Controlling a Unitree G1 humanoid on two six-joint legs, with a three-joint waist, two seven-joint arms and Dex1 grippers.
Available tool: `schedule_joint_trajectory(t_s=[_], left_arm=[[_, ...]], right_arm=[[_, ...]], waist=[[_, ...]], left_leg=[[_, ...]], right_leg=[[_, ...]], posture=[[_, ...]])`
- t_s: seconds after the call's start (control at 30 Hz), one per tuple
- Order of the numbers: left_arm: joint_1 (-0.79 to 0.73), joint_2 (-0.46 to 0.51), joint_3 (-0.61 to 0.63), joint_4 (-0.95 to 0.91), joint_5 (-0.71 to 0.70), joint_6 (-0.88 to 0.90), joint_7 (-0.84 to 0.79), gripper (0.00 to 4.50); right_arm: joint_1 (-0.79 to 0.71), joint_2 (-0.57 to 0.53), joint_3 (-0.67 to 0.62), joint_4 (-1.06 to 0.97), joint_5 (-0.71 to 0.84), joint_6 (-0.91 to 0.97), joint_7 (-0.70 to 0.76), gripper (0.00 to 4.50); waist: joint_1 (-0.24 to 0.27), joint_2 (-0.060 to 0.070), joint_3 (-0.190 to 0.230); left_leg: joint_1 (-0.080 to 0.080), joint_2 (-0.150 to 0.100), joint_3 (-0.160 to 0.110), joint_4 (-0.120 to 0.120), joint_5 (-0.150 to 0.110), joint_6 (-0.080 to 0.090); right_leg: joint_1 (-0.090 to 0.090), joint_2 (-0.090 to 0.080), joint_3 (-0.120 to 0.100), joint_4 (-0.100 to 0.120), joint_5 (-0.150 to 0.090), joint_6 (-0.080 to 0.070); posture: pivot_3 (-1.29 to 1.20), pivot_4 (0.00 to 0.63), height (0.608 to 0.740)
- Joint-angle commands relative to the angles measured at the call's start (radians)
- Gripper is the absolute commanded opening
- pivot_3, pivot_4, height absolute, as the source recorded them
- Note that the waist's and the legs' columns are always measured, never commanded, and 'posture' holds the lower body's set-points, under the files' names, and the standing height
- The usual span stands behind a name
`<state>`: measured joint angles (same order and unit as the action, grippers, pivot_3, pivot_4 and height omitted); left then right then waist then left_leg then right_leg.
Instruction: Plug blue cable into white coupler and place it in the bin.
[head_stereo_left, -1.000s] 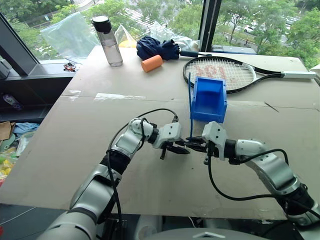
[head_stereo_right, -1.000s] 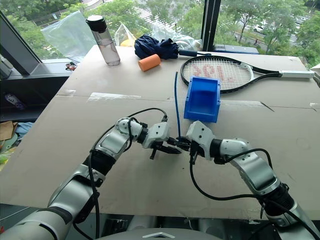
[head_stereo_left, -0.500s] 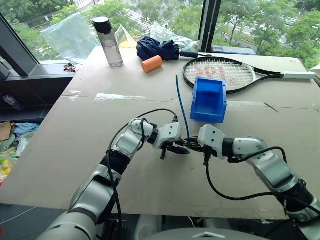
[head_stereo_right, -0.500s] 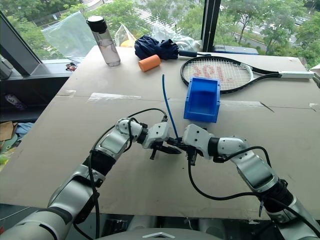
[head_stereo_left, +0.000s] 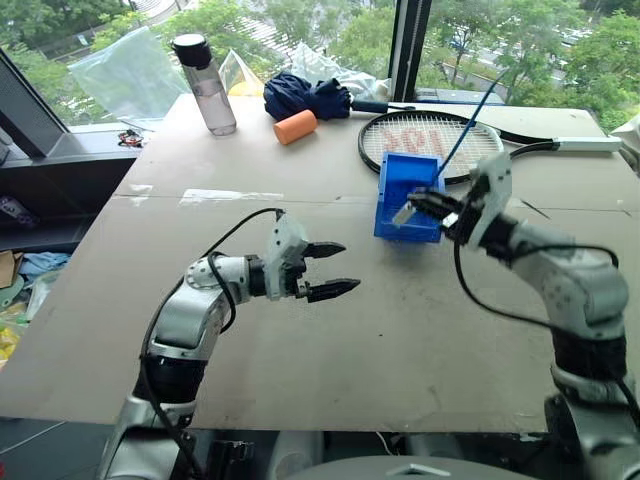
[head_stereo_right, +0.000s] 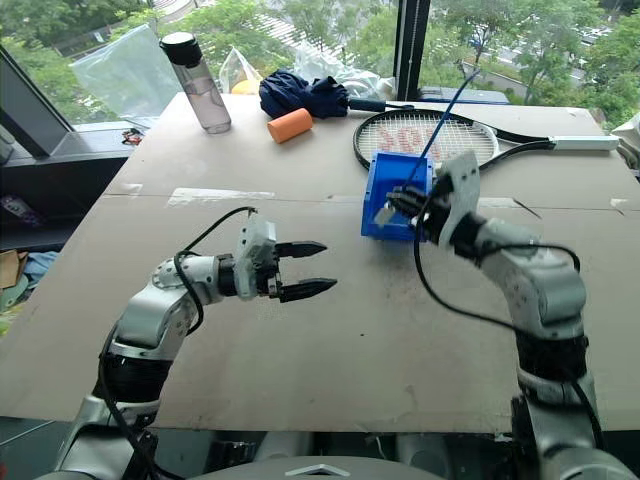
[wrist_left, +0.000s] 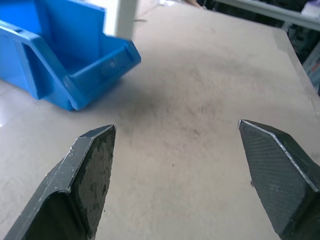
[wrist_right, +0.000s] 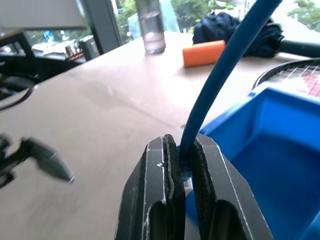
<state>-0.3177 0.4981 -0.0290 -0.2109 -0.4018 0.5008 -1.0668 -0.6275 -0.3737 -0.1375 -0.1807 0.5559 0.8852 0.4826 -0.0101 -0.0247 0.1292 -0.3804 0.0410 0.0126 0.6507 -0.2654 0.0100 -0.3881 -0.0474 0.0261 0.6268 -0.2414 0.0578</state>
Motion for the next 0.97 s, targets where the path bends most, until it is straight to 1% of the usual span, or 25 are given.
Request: schedule_joint_trajectory(t_s=[0.03, 0.07, 0.1, 0.17, 0.2, 0.23, 0.27, 0.37, 0.43, 0.47, 0.5, 0.57, 0.6, 0.63, 0.7, 0.73, 0.8, 0.9, 0.97], left_arm=[[0.001, -0.012, 0.015, -0.097, -0.041, 0.025, 0.067, 4.05], [0.001, -0.016, 0.012, -0.105, -0.042, 0.027, 0.082, 4.12], [0.0, -0.02, 0.009, -0.112, -0.041, 0.026, 0.096, 4.12], [-0.002, -0.024, 0.004, -0.119, -0.042, 0.026, 0.117, 4.12], [-0.004, -0.026, 0.002, -0.123, -0.042, 0.026, 0.128, 4.12], [-0.004, -0.026, 0.001, -0.128, -0.04, 0.028, 0.139, 4.12], [0.0, -0.025, -0.003, -0.136, -0.035, 0.026, 0.151, 4.12], [0.012, -0.015, -0.009, -0.158, -0.035, 0.028, 0.171, 4.12], [0.029, 0.004, -0.004, -0.179, -0.044, 0.042, 0.173, 4.12], [0.05, 0.025, 0.012, -0.199, -0.058, 0.059, 0.169, 4.12], [0.065, 0.04, 0.023, -0.213, -0.07, 0.07, 0.166, 4.12], [0.125, 0.09, 0.063, -0.252, -0.103, 0.098, 0.151, 4.12], [0.148, 0.111, 0.076, -0.267, -0.113, 0.105, 0.147, 4.12], [0.183, 0.137, 0.096, -0.283, -0.125, 0.115, 0.141, 4.12], [0.255, 0.186, 0.139, -0.308, -0.148, 0.129, 0.128, 4.12], [0.282, 0.204, 0.155, -0.317, -0.159, 0.133, 0.124, 4.12], [0.338, 0.239, 0.196, -0.327, -0.176, 0.136, 0.111, 4.12], [0.396, 0.287, 0.254, -0.329, -0.234, 0.163, 0.07, 4.12], [0.407, 0.31, 0.266, -0.325, -0.269, 0.168, 0.034, 4.12]], right_arm=[[-0.14, -0.003, -0.02, 0.26, -0.028, 0.014, -0.025, 0.0], [-0.176, -0.007, -0.013, 0.331, -0.043, -0.005, -0.013, 0.85], [-0.207, -0.012, -0.002, 0.396, -0.061, -0.026, -0.001, 1.19], [-0.233, -0.028, 0.018, 0.455, -0.091, -0.052, 0.019, 2.19], [-0.234, -0.035, 0.018, 0.461, -0.097, -0.057, 0.025, 2.8], [-0.22, -0.05, 0.009, 0.437, -0.092, -0.06, 0.037, 2.94], [-0.17, -0.076, -0.006, 0.369, -0.084, -0.08, 0.061, 3.25], [-0.049, -0.129, -0.037, 0.206, -0.049, -0.121, 0.125, 3.25], [0.088, -0.177, -0.072, 0.048, -0.015, -0.168, 0.2, 3.25], [0.221, -0.219, -0.11, -0.062, -0.011, -0.212, 0.256, 3.25], [0.316, -0.248, -0.136, -0.137, -0.008, -0.245, 0.292, 3.25], [0.589, -0.309, -0.238, -0.264, -0.04, -0.347, 0.394, 3.25], [0.687, -0.318, -0.289, -0.299, -0.038, -0.389, 0.434, 3.25], [0.803, -0.315, -0.37, -0.32, -0.031, -0.43, 0.473, 3.25], [0.989, -0.29, -0.502, -0.31, -0.057, -0.571, 0.535, 3.25], [1.052, -0.279, -0.543, -0.302, -0.067, -0.632, 0.557, 3.25], [1.163, -0.261, -0.613, -0.3, -0.048, -0.678, 0.603, 3.25], [1.251, -0.254, -0.645, -0.289, -0.052, -0.731, 0.637, 3.25], [1.267, -0.258, -0.639, -0.284, -0.05, -0.746, 0.641, 3.25]], waist=[[0.001, 0.0, 0.0], [0.002, 0.0, 0.0], [0.001, 0.0, 0.0], [0.0, 0.0, 0.0], [0.0, 0.0, 0.0], [0.0, 0.001, 0.0], [0.002, 0.001, 0.001], [0.005, 0.001, 0.001], [0.002, 0.001, 0.0], [0.01, 0.0, 0.0], [0.009, 0.0, 0.0], [0.012, 0.001, 0.0], [0.018, 0.001, 0.0], [0.018, 0.001, 0.0], [0.014, 0.003, 0.001], [0.009, 0.003, 0.001], [-0.001, 0.003, 0.001], [-0.005, 0.002, 0.002], [-0.005, 0.003, 0.002]], left_leg=[[0.0, 0.0, 0.0, 0.0, 0.0, 0.0], [0.0, 0.0, 0.001, 0.0, 0.0, 0.0], [0.0, 0.0, 0.001, -0.001, 0.0, 0.0], [-0.001, -0.001, 0.002, -0.002, 0.0, 0.0], [-0.001, -0.001, 0.002, -0.002, 0.0, 0.0], [-0.001, -0.001, 0.002, -0.002, 0.0, 0.0], [-0.002, -0.001, 0.002, -0.002, 0.0, 0.0], [-0.003, -0.001, 0.001, -0.002, 0.0, 0.0], [-0.002, -0.001, 0.002, -0.003, 0.0, 0.0], [-0.002, -0.001, 0.002, -0.003, 0.0, 0.0], [-0.002, -0.001, 0.0, -0.004, 0.0, 0.0], [0.0, 0.0, 0.0, -0.004, -0.001, 0.001], [-0.001, 0.0, 0.0, -0.004, -0.001, 0.001], [-0.001, 0.0, 0.0, -0.005, -0.001, 0.001], [0.001, 0.0, 0.002, -0.005, -0.001, 0.001], [0.002, 0.0, 0.004, -0.005, -0.001, 0.001], [0.004, 0.001, 0.005, -0.003, -0.001, 0.001], [0.006, 0.007, 0.003, -0.003, -0.001, 0.0], [0.007, 0.007, 0.004, -0.003, -0.001, 0.0]], right_leg=[[0.0, 0.0, 0.0, 0.0, 0.0, 0.0], [0.0, 0.0, 0.0, 0.0, 0.0, 0.0], [0.0, 0.0, 0.0, -0.001, 0.0, 0.0], [0.0, -0.001, 0.001, -0.002, 0.0, 0.0], [-0.001, -0.001, 0.001, -0.002, 0.0, 0.0], [-0.001, -0.001, 0.001, -0.002, 0.0, 0.0], [-0.001, -0.001, 0.001, -0.002, 0.0, 0.0], [-0.002, -0.001, 0.0, -0.002, 0.0, 0.001], [-0.002, -0.001, 0.001, -0.002, 0.0, 0.001], [-0.002, -0.001, 0.001, -0.002, 0.0, 0.001], [-0.001, -0.001, -0.001, -0.003, 0.0, 0.001], [0.001, -0.001, -0.001, -0.003, 0.0, 0.001], [0.0, -0.001, -0.001, -0.003, -0.001, 0.001], [0.0, -0.001, -0.001, -0.004, -0.001, 0.002], [0.001, -0.001, 0.001, -0.004, -0.002, 0.002], [0.001, -0.002, 0.003, -0.004, -0.004, 0.001], [0.002, -0.002, 0.004, -0.003, -0.006, 0.003], [0.001, -0.002, 0.005, -0.003, -0.006, 0.002], [0.0, -0.003, 0.006, -0.003, -0.006, 0.002]], posture=[[0.0, 0.15, 0.74], [0.0, 0.15, 0.74], [0.0, 0.15, 0.74], [0.0, 0.15, 0.74], [0.0, 0.15, 0.74], [0.0, 0.15, 0.74], [0.0, 0.15, 0.74], [0.0, 0.15, 0.74], [0.0, 0.15, 0.74], [0.0, 0.15, 0.74], [0.0, 0.15, 0.74], [0.0, 0.15, 0.74], [0.0, 0.15, 0.74], [0.0, 0.15, 0.74], [0.0, 0.15, 0.74], [0.0, 0.15, 0.74], [0.0, 0.15, 0.74], [0.0, 0.15, 0.74], [0.0, 0.15, 0.74]])
